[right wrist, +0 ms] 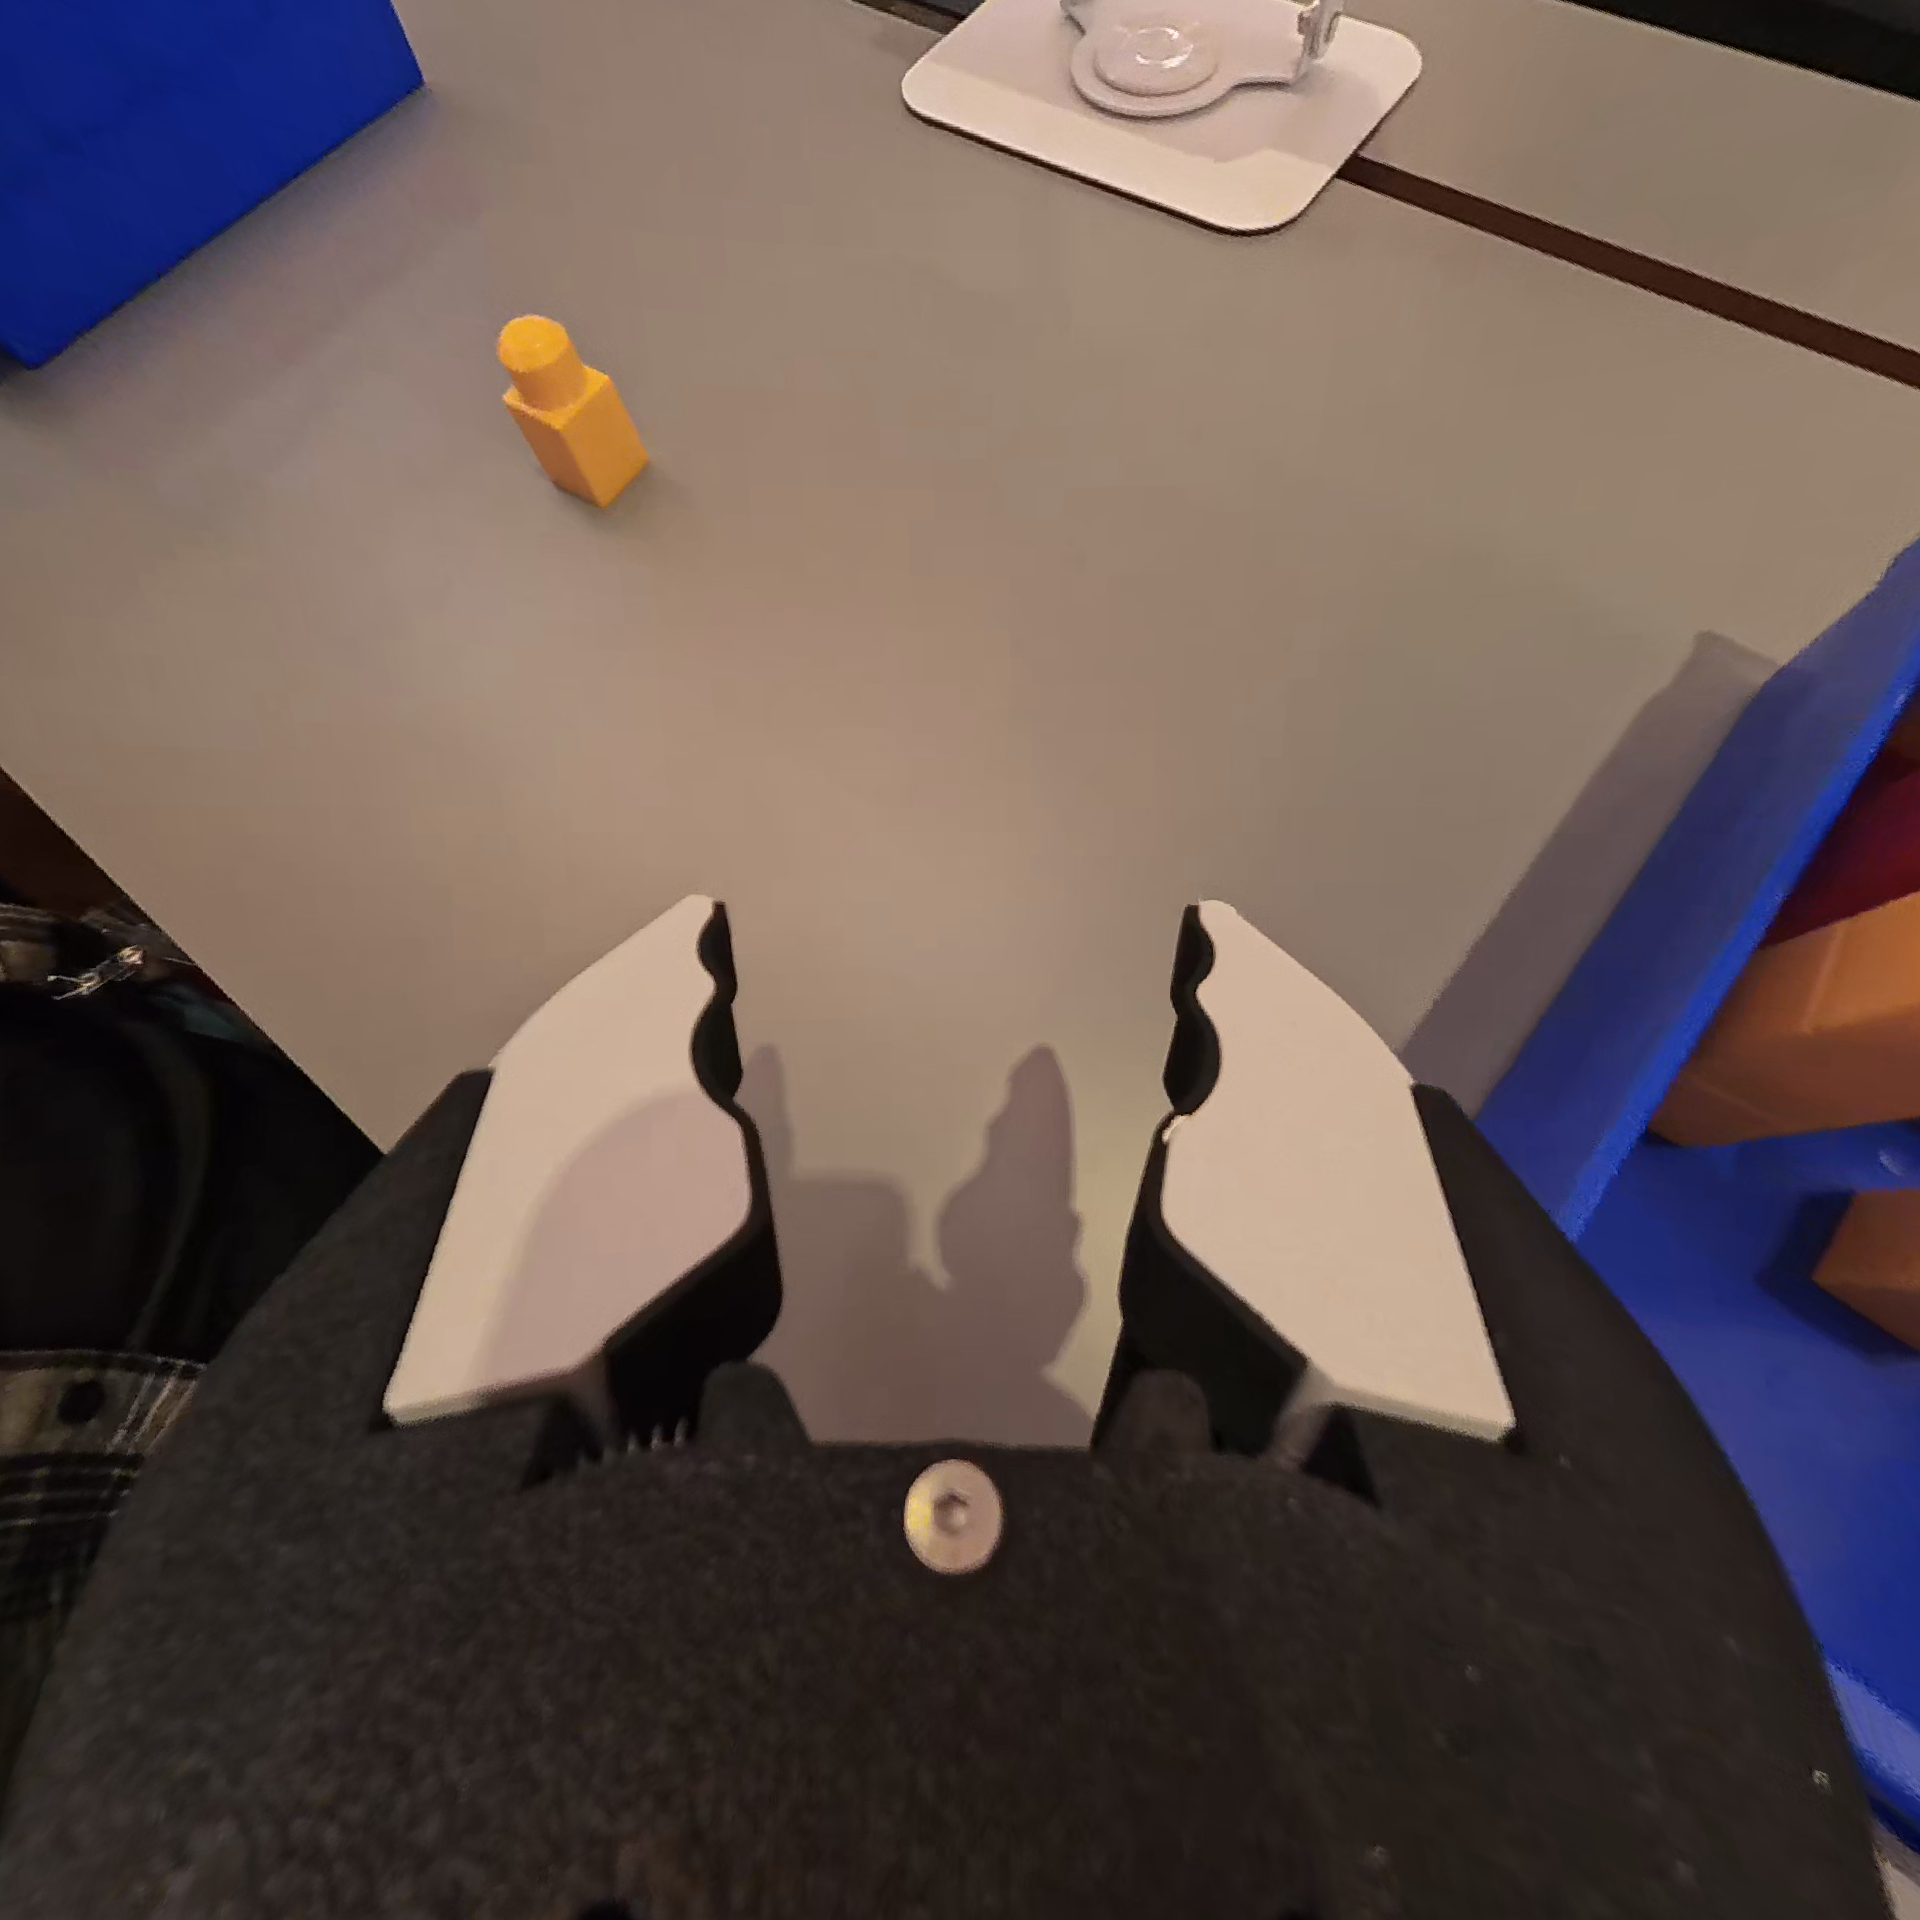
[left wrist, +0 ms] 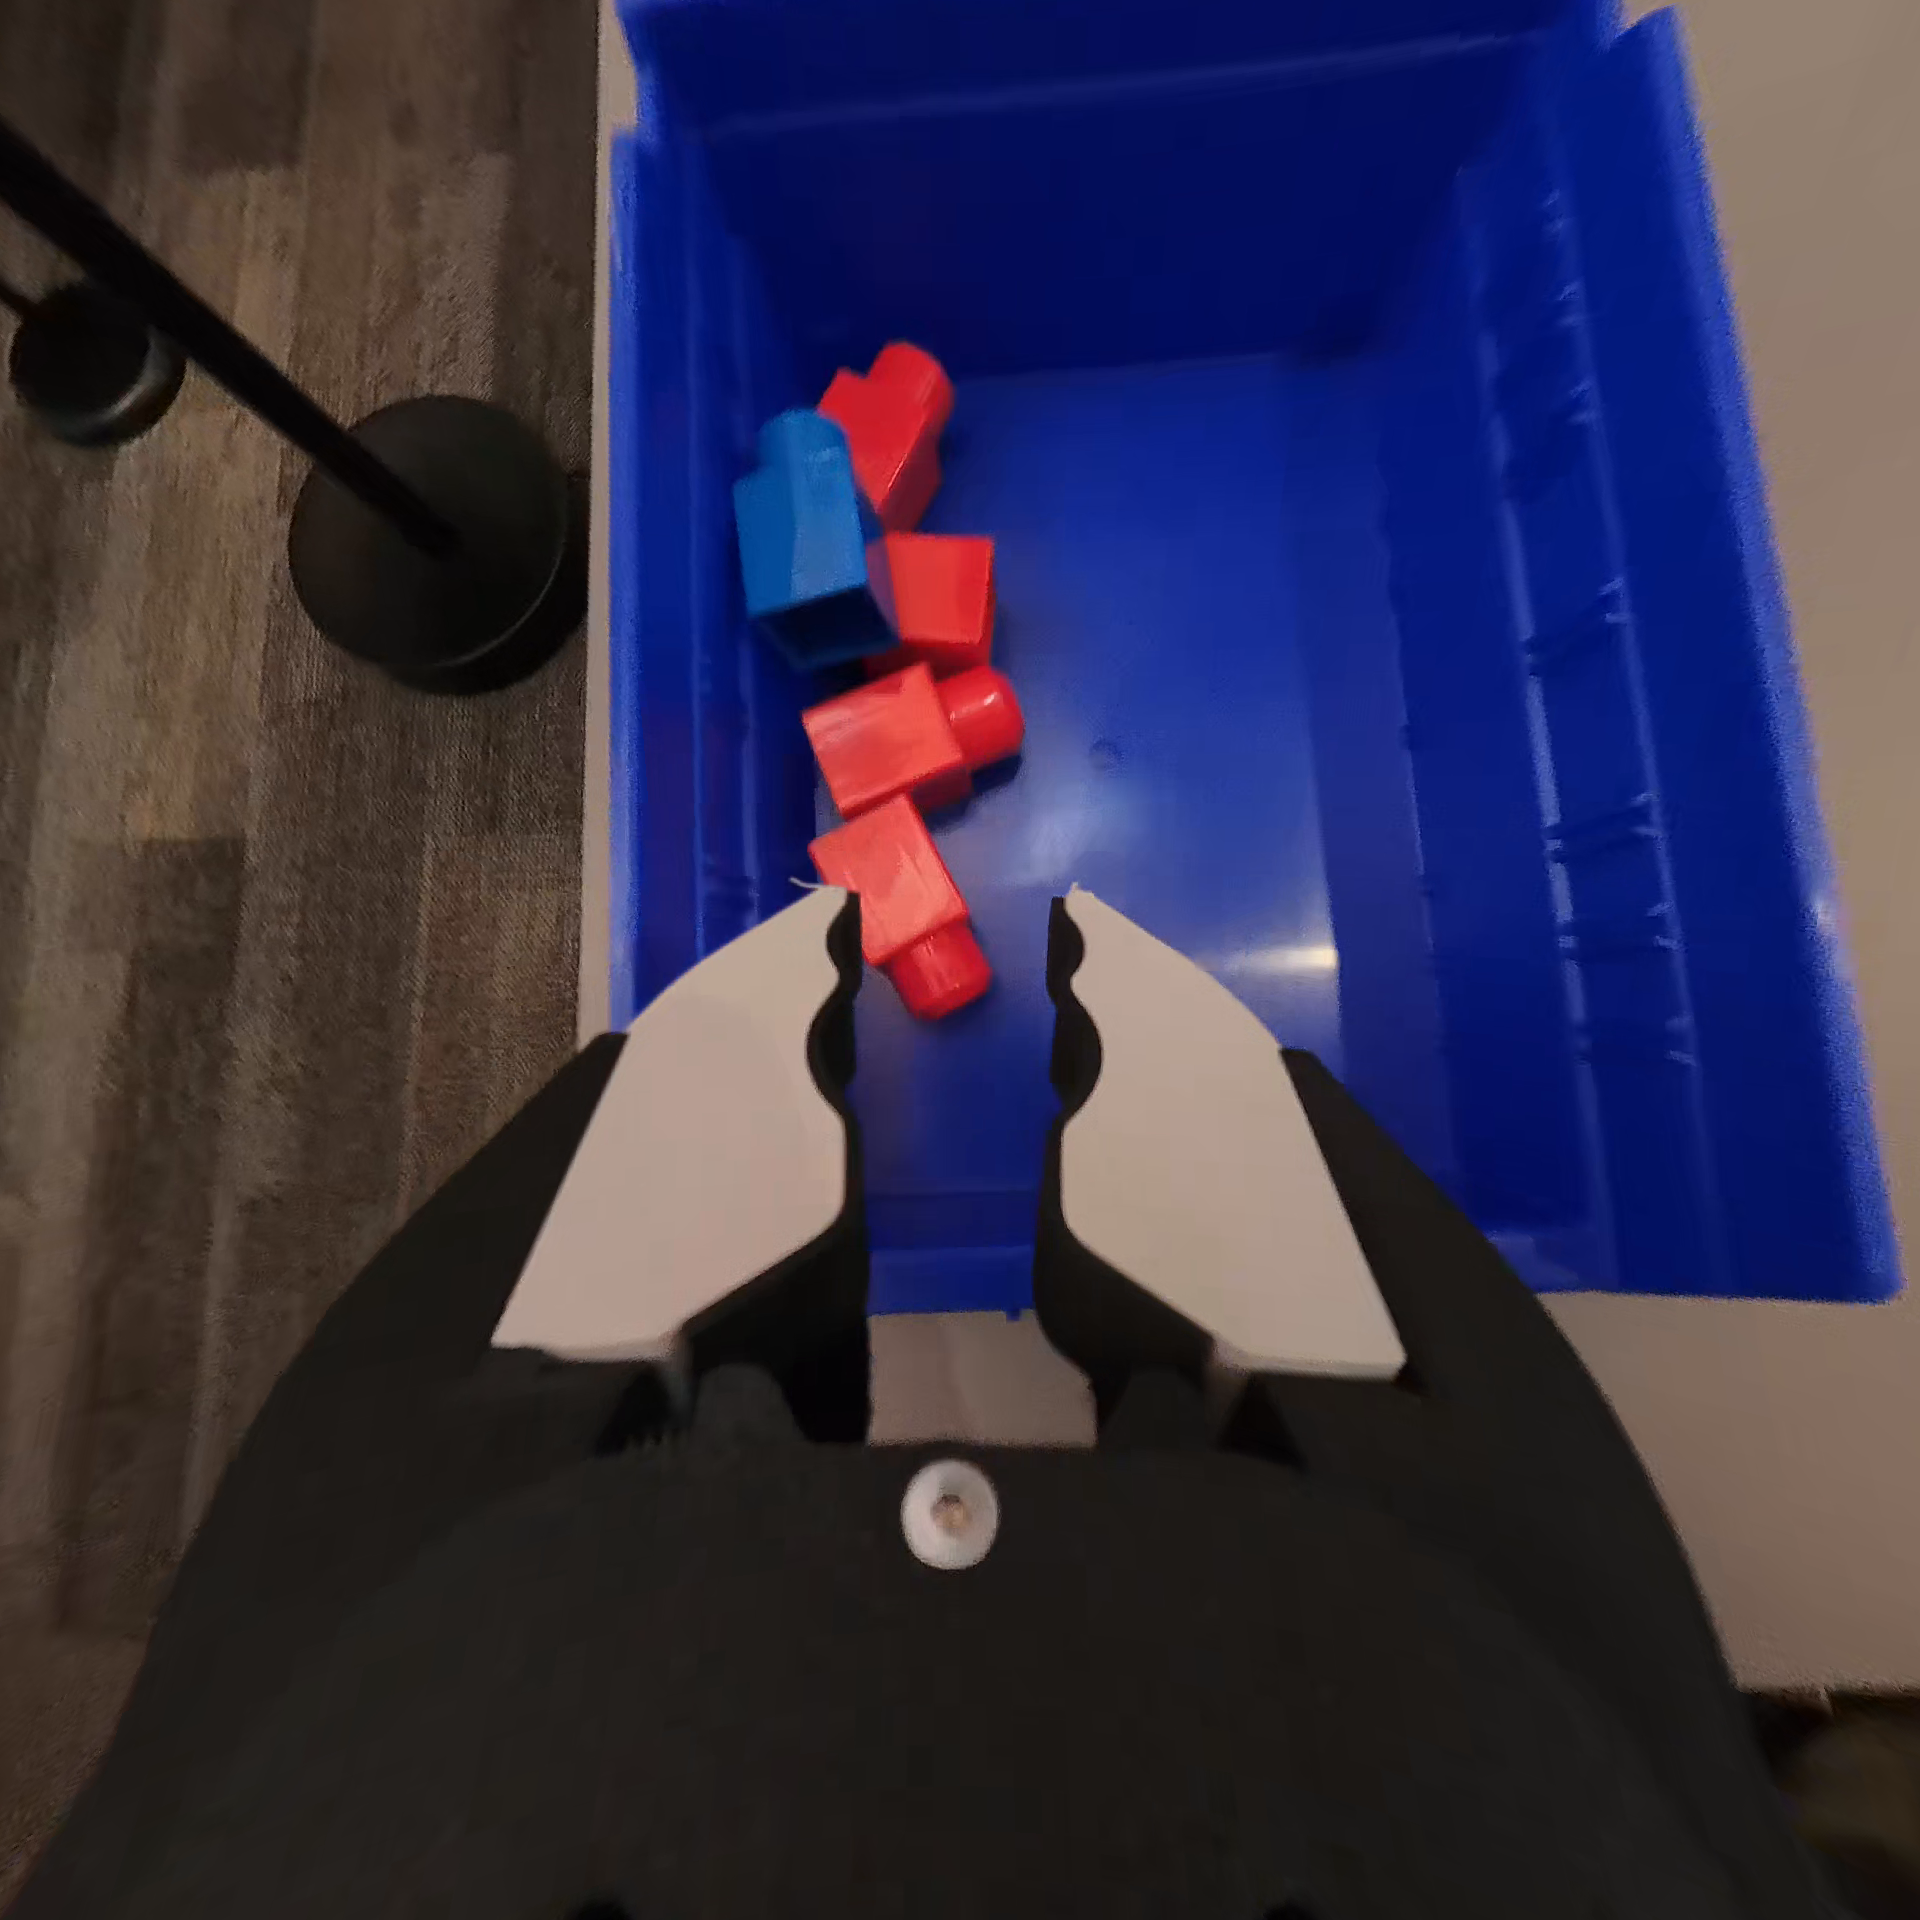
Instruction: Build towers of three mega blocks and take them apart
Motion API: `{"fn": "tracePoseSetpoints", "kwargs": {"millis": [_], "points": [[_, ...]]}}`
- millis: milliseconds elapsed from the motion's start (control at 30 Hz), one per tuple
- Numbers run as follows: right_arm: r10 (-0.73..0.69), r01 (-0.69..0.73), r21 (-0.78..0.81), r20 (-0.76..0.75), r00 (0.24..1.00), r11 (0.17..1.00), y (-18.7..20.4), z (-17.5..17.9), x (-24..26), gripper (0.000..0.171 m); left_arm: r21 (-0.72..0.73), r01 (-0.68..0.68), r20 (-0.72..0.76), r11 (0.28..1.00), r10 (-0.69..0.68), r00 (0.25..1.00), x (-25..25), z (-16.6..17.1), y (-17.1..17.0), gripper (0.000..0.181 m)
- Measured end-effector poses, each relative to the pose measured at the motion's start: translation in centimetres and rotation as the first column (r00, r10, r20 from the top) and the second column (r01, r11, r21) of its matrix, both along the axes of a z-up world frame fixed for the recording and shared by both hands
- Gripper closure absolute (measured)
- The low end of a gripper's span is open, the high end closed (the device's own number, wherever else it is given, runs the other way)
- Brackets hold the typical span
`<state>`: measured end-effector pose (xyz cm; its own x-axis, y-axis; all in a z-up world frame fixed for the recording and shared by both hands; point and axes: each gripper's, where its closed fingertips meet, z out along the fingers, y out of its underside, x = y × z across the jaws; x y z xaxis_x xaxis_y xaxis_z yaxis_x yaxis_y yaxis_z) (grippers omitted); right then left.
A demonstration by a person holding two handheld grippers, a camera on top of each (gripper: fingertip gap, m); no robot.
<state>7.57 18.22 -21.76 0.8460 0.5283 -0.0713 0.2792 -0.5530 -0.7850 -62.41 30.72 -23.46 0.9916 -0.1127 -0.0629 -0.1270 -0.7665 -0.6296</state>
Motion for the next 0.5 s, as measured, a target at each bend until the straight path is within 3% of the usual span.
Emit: {"fn": "tracePoseSetpoints", "kwargs": {"millis": [167,500], "points": [[0.009,-0.009,0.002,0.009,1.0,1.0,0.2,0.4,0.0,0.091,-0.019,-0.106,-0.059,0.994,0.105,0.993,-0.9,-3.1,-0.5,0.148],[-0.004,0.004,-0.003,0.002,1.0,1.0,-0.3,0.3,0.7,0.091,-0.169,-0.139,-0.171,0.976,0.11,0.979,-1.0,-5.7,0.2,0.148]]}}
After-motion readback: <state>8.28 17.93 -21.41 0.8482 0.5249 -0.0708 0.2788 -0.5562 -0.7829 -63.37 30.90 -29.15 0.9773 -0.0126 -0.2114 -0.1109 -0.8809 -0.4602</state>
